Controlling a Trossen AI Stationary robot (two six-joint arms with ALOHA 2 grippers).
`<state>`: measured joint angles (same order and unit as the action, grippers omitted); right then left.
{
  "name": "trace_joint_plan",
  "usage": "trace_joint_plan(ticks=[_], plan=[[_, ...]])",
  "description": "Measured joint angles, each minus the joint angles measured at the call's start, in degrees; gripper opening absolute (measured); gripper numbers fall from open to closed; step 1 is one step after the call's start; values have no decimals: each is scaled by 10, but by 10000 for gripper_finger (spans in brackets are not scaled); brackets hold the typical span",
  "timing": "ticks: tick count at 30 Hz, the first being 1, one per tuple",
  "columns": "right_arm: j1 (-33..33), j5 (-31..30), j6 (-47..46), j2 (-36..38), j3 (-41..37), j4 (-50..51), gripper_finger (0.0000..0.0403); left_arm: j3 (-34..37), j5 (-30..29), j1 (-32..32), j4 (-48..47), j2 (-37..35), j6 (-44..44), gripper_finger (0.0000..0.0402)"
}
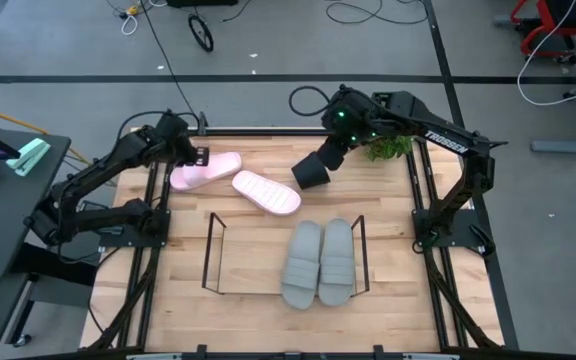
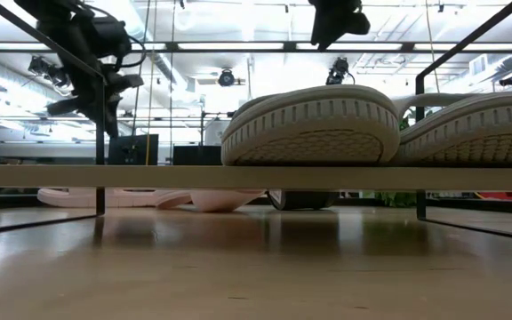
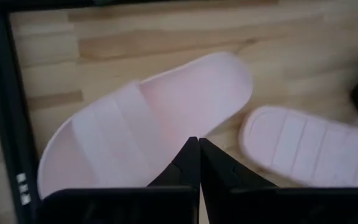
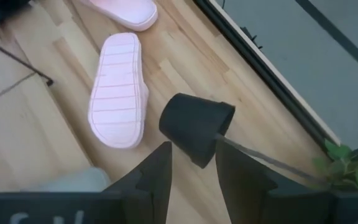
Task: Pick and place slides into the shelf
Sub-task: Put the left pink slipper on the shelf
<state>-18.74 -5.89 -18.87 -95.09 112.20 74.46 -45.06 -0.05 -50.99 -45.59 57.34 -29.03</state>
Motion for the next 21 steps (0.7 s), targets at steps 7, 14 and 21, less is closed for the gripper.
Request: trace_joint_plan(ticks=[7,14,21], plan=[[0,0,-21,0,0,0,130,0,-3,-11,-44,0,27,18],[0,0,-6,0,0,0,130,0,-17,-26,-48,0,48,34],[0,0,32,0,0,0,130,0,-17,-25,-45,0,54,29]])
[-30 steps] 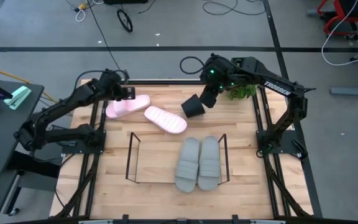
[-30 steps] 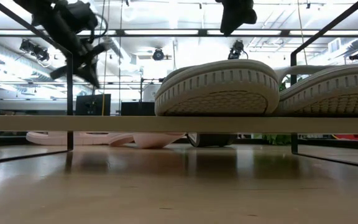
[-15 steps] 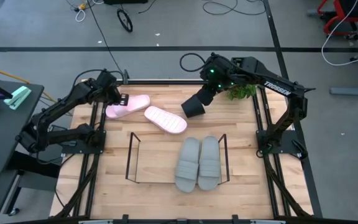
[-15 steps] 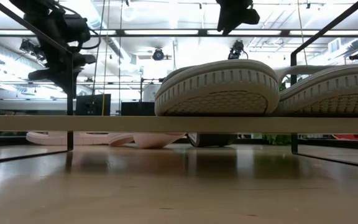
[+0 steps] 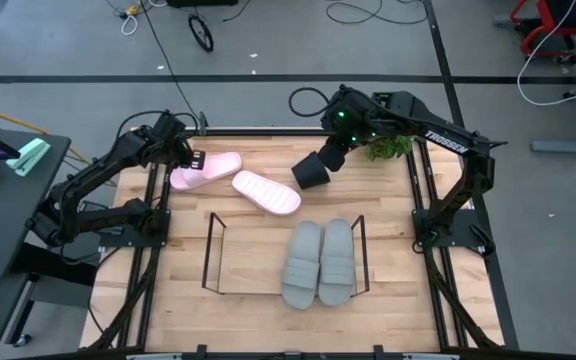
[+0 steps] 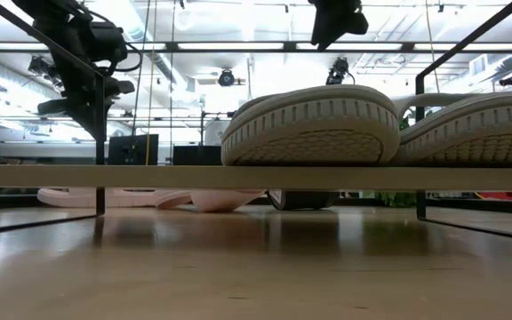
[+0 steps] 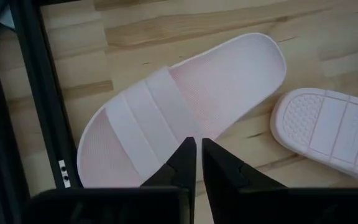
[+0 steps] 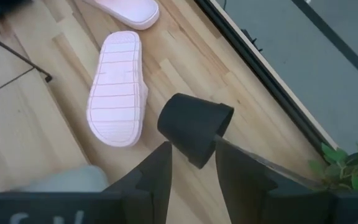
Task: Pick and place slides into the shelf
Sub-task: Put the left pink slipper on the shelf
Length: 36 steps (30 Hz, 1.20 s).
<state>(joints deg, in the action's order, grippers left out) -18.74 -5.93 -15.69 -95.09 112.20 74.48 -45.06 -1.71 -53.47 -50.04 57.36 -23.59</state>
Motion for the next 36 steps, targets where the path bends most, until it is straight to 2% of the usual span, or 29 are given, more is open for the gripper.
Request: trace_joint_plan(ticks=[5,8,12,17,24,31,36], plan=[[0,0,26,0,0,0,130,0,6,0,-4,0,-56,22],[0,0,35,0,0,0,130,0,7,-4,-4,2,-107,34],[0,0,42,0,-2,-1,130,0,7,-4,-4,27,-142,82],[0,1,55,0,-22,0,131,0,5,-4,-7,83,-193,174],[0,36,54,0,-68,-3,129,0,-3,-4,-9,133,-197,283],[1,68,54,0,-112,-18,128,0,-36,-4,-11,139,-197,337],[2,74,54,0,-116,-22,128,1,-37,-15,-12,139,-177,344]])
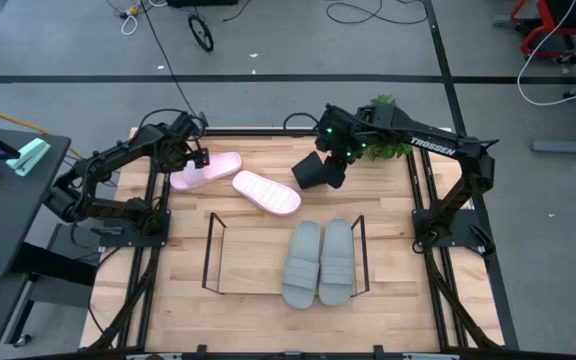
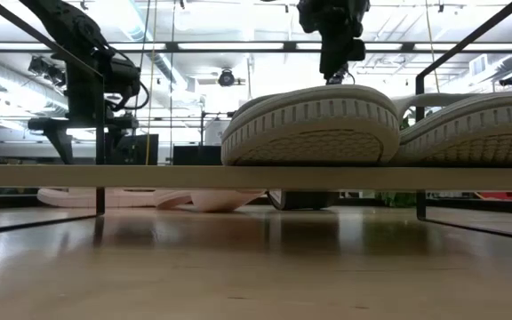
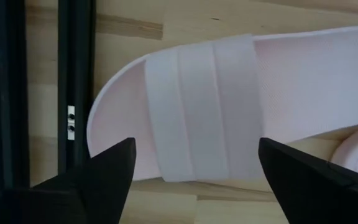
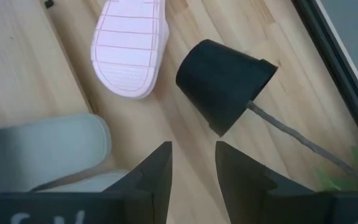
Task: Pick and place slides into the shelf
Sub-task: Put the left pink slipper on the shelf
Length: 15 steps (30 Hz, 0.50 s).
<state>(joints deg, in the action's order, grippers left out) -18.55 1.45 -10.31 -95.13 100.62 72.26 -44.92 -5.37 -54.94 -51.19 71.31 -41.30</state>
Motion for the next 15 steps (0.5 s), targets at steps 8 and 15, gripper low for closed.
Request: trace_joint_plan(ticks=[8,15], plan=[[1,6,-6,0,0,-3,128,39,56,-56,31,0,28,318],[4,6,-15,0,0,-4,128,71,137,-86,136,0,30,301]])
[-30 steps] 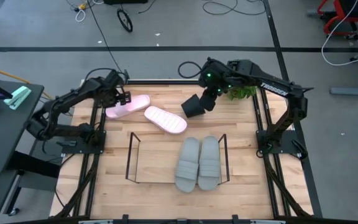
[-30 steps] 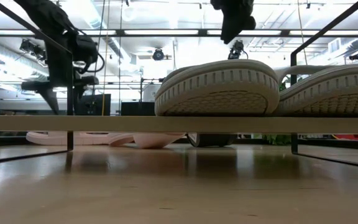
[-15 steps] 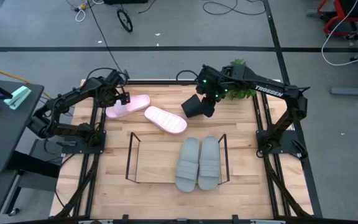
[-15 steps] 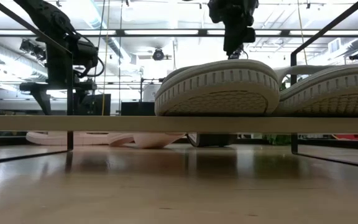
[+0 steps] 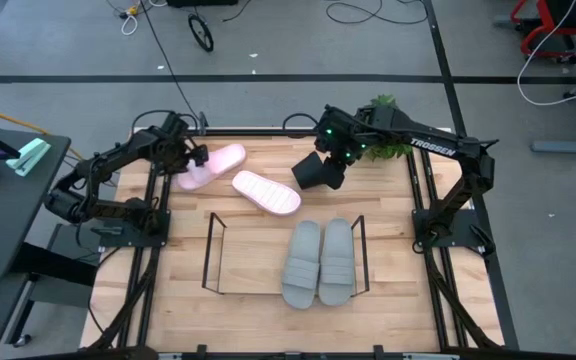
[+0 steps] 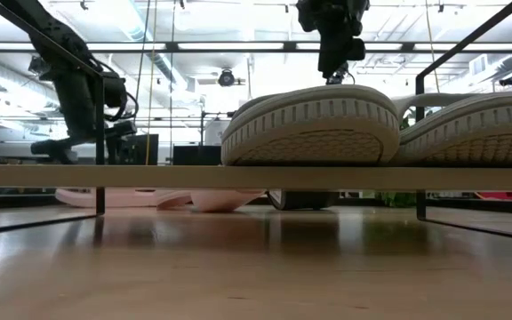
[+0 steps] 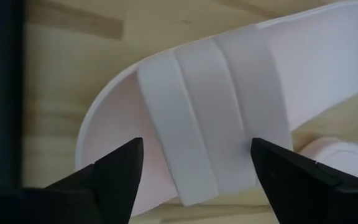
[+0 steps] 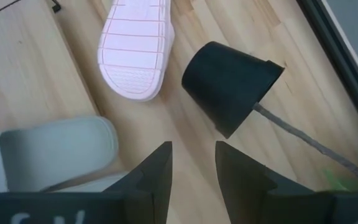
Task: Pick and place slides into the shelf
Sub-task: Put the left pink slipper on the shelf
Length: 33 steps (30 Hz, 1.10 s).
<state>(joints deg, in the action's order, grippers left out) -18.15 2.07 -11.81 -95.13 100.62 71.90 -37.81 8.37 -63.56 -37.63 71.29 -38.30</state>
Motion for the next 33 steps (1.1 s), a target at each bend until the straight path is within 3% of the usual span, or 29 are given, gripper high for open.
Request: trace_joint_plan(ticks=[17,21,24,31,33], plan=[[4,0,-27,0,0,-9,128,79,61,-12,150,0,-38,294],[3,0,-32,0,0,-15,128,107,65,-12,191,0,-50,274],[3,0,-32,0,0,-15,128,117,69,-13,208,-1,-50,229],[3,0,-33,0,0,-15,128,120,84,-12,237,-16,-49,41],[3,0,-33,0,0,-16,128,120,89,-11,257,-31,-59,16]])
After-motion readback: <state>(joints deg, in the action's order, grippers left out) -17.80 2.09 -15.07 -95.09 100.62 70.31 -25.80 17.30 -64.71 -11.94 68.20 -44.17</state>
